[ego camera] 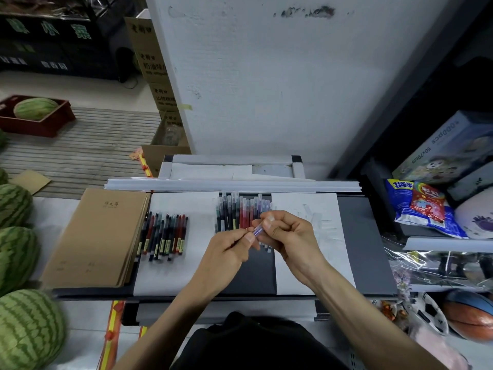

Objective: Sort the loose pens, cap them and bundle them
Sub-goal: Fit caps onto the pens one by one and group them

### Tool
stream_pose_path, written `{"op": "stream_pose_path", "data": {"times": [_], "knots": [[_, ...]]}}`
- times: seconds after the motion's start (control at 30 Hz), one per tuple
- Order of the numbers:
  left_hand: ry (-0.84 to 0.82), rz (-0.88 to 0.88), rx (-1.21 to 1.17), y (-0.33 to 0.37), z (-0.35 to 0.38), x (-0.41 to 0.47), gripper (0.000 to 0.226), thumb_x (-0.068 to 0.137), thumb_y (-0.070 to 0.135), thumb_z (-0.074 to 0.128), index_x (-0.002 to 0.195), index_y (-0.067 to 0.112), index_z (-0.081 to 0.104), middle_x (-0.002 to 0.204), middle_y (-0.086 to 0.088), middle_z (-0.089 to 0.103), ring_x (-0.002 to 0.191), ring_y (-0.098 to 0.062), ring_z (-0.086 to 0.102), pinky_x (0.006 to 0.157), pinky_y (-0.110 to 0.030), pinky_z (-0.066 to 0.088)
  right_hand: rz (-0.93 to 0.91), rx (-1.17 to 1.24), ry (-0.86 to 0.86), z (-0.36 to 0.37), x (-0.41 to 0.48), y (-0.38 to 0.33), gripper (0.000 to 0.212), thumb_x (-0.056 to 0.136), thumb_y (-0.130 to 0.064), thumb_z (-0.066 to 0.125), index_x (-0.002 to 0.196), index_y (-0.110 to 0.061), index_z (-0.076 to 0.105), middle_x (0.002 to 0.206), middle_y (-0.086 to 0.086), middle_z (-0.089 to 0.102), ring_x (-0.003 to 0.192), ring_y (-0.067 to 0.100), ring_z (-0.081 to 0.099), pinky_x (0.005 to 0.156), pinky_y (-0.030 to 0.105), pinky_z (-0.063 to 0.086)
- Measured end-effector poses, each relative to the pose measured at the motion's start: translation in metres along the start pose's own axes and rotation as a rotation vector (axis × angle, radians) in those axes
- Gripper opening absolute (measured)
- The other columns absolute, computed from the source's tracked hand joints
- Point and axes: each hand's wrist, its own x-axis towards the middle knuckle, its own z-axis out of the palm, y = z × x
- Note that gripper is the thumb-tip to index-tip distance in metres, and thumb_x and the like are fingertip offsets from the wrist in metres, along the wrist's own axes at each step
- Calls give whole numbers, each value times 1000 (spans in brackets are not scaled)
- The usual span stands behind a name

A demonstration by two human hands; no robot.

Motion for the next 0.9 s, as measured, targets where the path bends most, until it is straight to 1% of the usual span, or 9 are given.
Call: {"op": "stream_pose_path", "data": {"times": [0.13, 0.27, 0.37, 0.43, 0.57, 0.63, 0.7, 0.8, 0.9], "knots": [[-81, -22, 99, -6, 1, 2, 31, 108, 30, 52, 86, 24, 73, 61, 7, 48, 54, -14, 40, 52, -27, 33, 27, -79, 8, -10, 4, 3, 24, 85, -15, 76, 105, -4, 76, 105, 22, 77, 95, 28, 76, 80, 28, 63], [-125, -52, 337, -21, -2, 7, 37, 107, 29, 55, 70, 27, 58, 60, 10, 50, 55, -9, 43, 58, -27, 35, 4, -207, 53, -21, 7, 26, 16, 98, -9, 70, 113, -6, 75, 97, 19, 78, 88, 30, 78, 76, 30, 61], [-58, -210, 420, -40, -6, 13, 26, 102, 20, 61, 79, 31, 67, 71, 6, 64, 67, -22, 61, 67, -41, 49, 13, -505, 143, -35, 10, 43, 11, 101, -23, 68, 108, -20, 75, 96, 2, 79, 83, 22, 77, 81, 37, 61], [42, -317, 419, -52, -10, 18, 20, 97, 14, 63, 84, 27, 73, 78, -3, 74, 78, -29, 71, 73, -41, 57, 26, -815, 160, -51, 12, 53, 13, 100, -37, 66, 104, -27, 74, 97, -10, 76, 85, 12, 74, 85, 32, 58], [210, -435, 267, -69, -16, 29, 24, 91, 6, 66, 77, 23, 76, 69, -7, 76, 69, -31, 74, 69, -49, 64, 112, -1232, 150, -87, 10, 65, 29, 100, -48, 59, 117, -27, 70, 114, -14, 71, 102, 11, 67, 91, 30, 53], [252, -427, 280, -76, -17, 35, 19, 92, 9, 70, 75, 16, 76, 64, -7, 73, 53, -22, 65, 59, -45, 60, 107, -1426, 205, -102, 9, 65, 31, 101, -48, 55, 120, -27, 67, 117, -11, 70, 102, 15, 67, 84, 33, 52], [260, -417, 389, -81, -17, 42, 24, 92, 20, 72, 70, 12, 74, 52, -3, 65, 42, -16, 51, 50, -32, 45, 78, -1581, 279, -116, 8, 61, 30, 101, -43, 52, 123, -26, 64, 119, -8, 69, 101, 19, 66, 80, 33, 51], [285, -421, 573, -83, -17, 52, 49, 90, 37, 73, 52, 18, 47, 40, 7, 39, 41, -16, 38, 51, -23, 27, 43, -1673, 370, -135, 7, 53, 30, 100, -34, 53, 128, -24, 62, 121, -5, 64, 100, 19, 67, 74, 32, 51], [295, -412, 693, -83, -16, 59, 53, 91, 40, 72, 54, 19, 40, 44, 6, 38, 42, -18, 40, 50, -22, 27, 70, -1724, 369, -145, 10, 48, 32, 102, -31, 53, 132, -23, 58, 127, -3, 59, 104, 21, 66, 70, 31, 47]]}}
